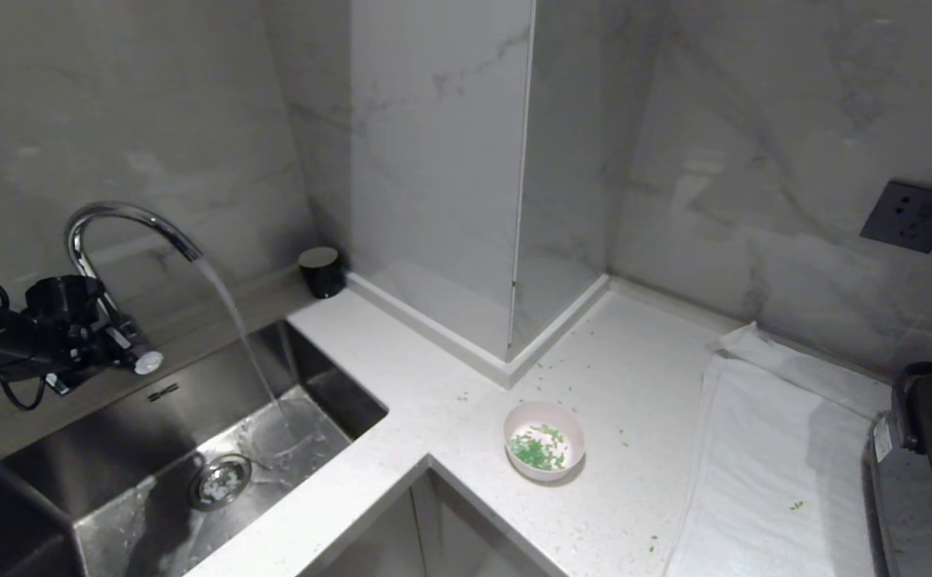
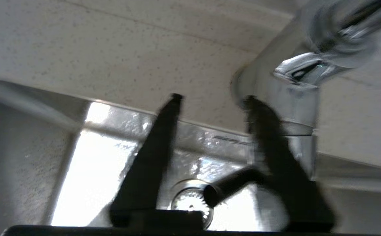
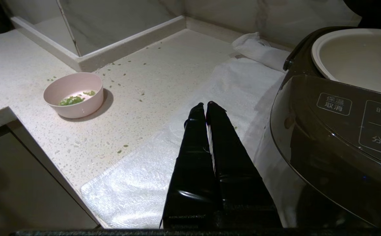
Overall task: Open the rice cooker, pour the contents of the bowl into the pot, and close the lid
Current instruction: Turn on the tap
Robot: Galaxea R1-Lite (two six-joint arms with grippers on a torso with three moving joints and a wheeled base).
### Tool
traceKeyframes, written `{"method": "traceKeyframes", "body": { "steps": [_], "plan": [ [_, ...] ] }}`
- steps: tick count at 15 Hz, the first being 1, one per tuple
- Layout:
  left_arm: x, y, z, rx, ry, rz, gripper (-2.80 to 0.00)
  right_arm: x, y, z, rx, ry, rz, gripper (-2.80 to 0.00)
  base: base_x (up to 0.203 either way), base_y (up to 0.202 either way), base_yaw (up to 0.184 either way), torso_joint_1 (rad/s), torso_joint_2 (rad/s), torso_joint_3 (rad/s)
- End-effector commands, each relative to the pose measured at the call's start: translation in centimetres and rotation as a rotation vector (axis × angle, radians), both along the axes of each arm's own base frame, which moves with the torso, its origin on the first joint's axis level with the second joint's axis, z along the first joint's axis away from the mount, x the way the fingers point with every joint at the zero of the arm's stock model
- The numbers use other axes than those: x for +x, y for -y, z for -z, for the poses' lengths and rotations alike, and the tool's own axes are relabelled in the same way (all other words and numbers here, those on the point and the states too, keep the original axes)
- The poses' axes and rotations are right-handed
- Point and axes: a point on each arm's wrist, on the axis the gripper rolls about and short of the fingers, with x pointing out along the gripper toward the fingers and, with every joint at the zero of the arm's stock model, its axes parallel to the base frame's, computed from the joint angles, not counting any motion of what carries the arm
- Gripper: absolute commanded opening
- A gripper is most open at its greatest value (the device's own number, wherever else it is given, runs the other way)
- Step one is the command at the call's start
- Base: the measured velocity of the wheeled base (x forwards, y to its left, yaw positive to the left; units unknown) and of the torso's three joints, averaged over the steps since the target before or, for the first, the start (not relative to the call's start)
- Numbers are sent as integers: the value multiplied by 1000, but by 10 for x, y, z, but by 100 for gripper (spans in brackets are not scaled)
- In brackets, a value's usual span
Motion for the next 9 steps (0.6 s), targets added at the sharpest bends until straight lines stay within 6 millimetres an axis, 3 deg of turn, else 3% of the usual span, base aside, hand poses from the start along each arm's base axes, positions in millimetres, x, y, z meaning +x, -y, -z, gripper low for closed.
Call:
{"method": "traceKeyframes", "body": {
  "steps": [1, 9],
  "plan": [
    [2, 1, -2, 3, 19, -1, 0, 0, 0, 0, 0, 0, 0, -280, 0, 0, 0, 0, 0, 0],
    [3, 1, -5, 2, 31, -3, 0, 0, 0, 0, 0, 0, 0, -280, 0, 0, 0, 0, 0, 0]
  ]
}}
